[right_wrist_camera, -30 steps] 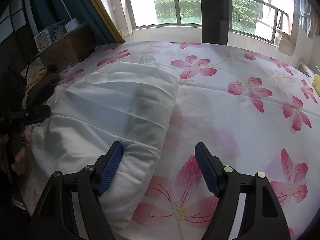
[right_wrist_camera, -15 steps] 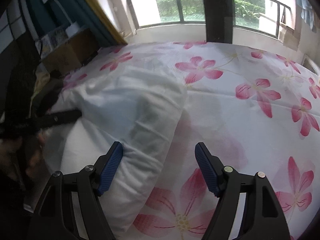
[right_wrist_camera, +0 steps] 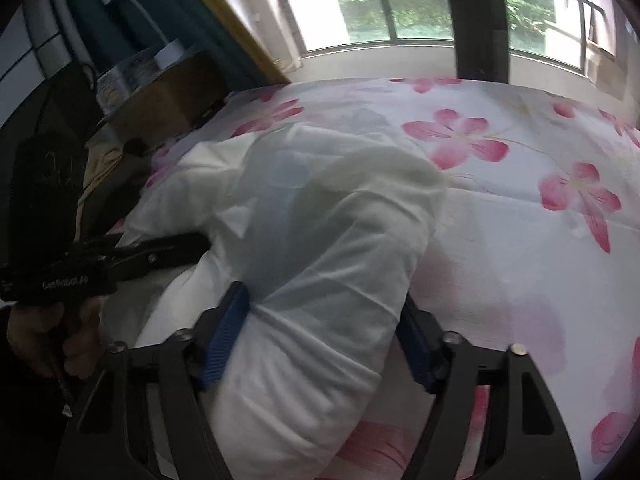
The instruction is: Fold large clothes
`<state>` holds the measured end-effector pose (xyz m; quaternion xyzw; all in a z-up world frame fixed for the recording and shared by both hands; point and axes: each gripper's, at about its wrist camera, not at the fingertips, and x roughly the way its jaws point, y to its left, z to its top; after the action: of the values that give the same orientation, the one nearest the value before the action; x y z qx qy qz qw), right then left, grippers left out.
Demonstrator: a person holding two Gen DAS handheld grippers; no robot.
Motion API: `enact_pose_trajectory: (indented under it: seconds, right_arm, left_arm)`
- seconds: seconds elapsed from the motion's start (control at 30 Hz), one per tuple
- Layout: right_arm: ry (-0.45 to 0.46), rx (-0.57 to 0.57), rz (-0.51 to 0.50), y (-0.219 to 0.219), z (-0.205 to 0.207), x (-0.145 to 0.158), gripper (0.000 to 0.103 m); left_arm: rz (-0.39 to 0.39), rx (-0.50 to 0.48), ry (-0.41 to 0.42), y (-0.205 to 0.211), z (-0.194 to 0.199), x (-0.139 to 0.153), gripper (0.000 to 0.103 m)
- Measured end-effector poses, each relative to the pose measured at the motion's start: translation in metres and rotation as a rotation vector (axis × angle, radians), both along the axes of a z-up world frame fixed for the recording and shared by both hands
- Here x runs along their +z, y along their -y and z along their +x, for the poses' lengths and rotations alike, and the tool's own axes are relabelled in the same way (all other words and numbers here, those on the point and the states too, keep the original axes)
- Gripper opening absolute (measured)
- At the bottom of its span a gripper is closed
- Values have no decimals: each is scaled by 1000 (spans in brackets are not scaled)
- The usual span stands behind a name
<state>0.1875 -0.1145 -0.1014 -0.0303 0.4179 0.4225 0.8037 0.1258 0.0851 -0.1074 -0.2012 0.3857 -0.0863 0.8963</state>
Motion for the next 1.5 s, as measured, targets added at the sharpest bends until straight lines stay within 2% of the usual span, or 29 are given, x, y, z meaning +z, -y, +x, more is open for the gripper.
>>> enact_pose_trajectory:
  seconds: [0.03,0.13,0.33,0.6,0.83,1.23,1.5]
  right_arm:
    - [-3,2,10,1,1,0,49]
    - [-1,2,41,7,0,4,33]
    - [73,36,47,1,-13,26,24]
    - [180,81,67,-19,-29,62,22]
    - [224,122,83,-48,-39,76,22]
    - [246,198,110,-100,-53,85,22]
    - [237,237,108,-131,-57,81,22]
  left_arm:
    - [2,-4,8,1,-1,2,30]
    - [4,-14,34,3,-6,9,28]
    - [-11,22,105,-6,-22,28,26]
    - [7,56,166,-28,-45,48,26]
    - [34,104,190,-54,-67,61,26]
    - [91,192,189,-96,-96,68,26]
    - [110,233,167,-121,-104,63,26]
